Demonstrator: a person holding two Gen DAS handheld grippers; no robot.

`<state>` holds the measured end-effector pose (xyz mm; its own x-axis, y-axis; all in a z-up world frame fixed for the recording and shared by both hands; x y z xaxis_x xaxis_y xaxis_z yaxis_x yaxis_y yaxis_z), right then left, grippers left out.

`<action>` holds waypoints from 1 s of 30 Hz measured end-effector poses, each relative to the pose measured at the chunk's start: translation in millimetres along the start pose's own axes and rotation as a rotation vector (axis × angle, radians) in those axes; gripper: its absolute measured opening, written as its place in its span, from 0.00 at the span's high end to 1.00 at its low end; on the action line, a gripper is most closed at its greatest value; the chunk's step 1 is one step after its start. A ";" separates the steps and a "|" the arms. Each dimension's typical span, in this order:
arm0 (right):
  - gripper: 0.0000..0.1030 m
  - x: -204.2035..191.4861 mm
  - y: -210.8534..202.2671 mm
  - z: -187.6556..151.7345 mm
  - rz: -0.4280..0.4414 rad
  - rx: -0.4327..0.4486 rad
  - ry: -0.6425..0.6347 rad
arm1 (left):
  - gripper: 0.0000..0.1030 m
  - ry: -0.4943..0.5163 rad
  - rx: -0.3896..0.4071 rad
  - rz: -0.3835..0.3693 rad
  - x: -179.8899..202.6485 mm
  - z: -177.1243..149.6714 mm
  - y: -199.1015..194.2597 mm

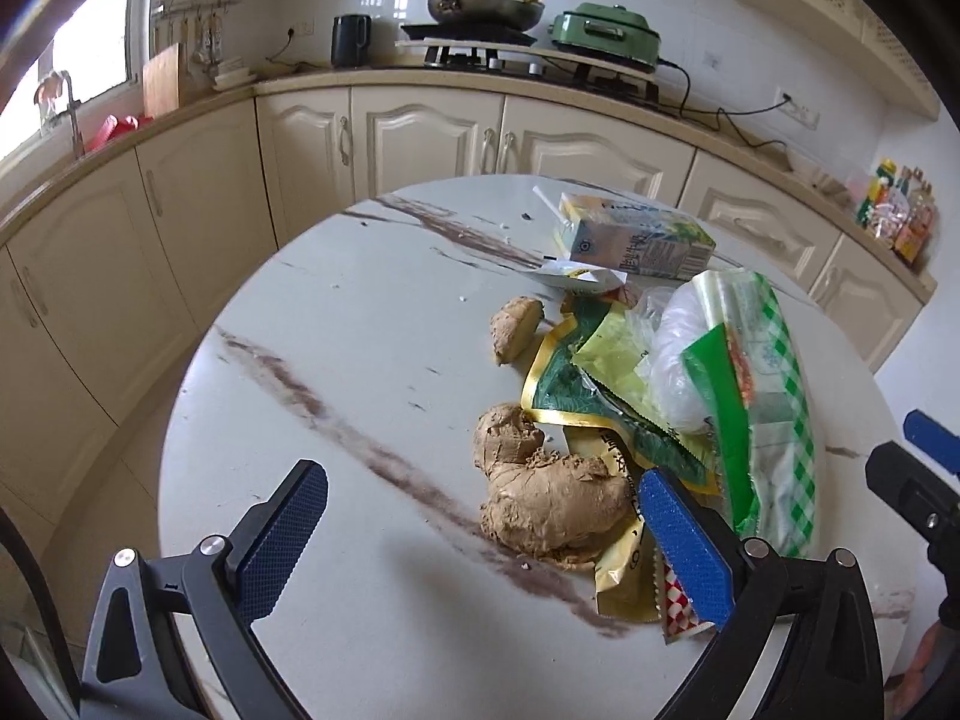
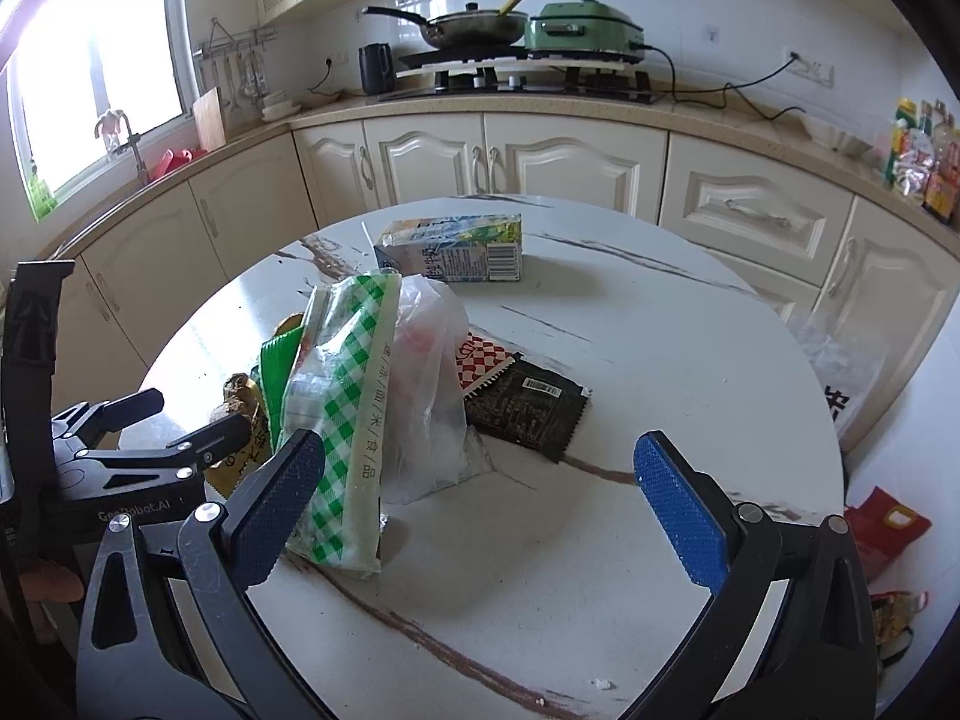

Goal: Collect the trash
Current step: 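Grasp the ginger root with the left tool while the right tool grasps the green-checked bag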

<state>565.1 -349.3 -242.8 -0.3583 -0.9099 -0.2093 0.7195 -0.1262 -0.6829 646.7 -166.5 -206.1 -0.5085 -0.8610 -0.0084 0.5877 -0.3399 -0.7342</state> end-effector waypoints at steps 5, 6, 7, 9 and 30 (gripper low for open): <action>0.00 3.6 2.8 -1.5 -0.004 -0.007 0.006 | 0.14 -0.050 0.024 -0.072 -19.3 -7.2 -1.3; 0.00 3.9 2.7 -1.7 -0.006 -0.006 0.008 | 0.18 -0.057 0.027 -0.094 -23.0 -8.5 -2.0; 0.00 4.2 2.1 -2.2 -0.006 -0.006 0.009 | 0.18 -0.061 0.027 -0.103 -27.3 -9.6 -2.2; 0.00 4.2 0.6 -2.1 -0.008 -0.004 0.011 | 0.18 -0.063 0.028 -0.097 -35.6 -13.6 -4.6; 0.00 -10.4 0.0 -13.7 -0.008 -0.027 -0.010 | 0.21 0.053 -0.003 0.046 -19.5 -12.3 -4.9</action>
<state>560.7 -334.4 -250.2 -0.3582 -0.9126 -0.1971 0.7000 -0.1229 -0.7035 646.0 -143.5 -210.7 -0.5133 -0.8546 -0.0783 0.6095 -0.2987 -0.7344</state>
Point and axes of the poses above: each gripper's, at about its wrist camera, not at the fingertips, and y roughly the way its jaws point, x to its right, z to its top, the point moved 1 cm from there along y, roughly the way its jaws point, and after that the axes turned 13 degrees about y, right-handed, at the moved point
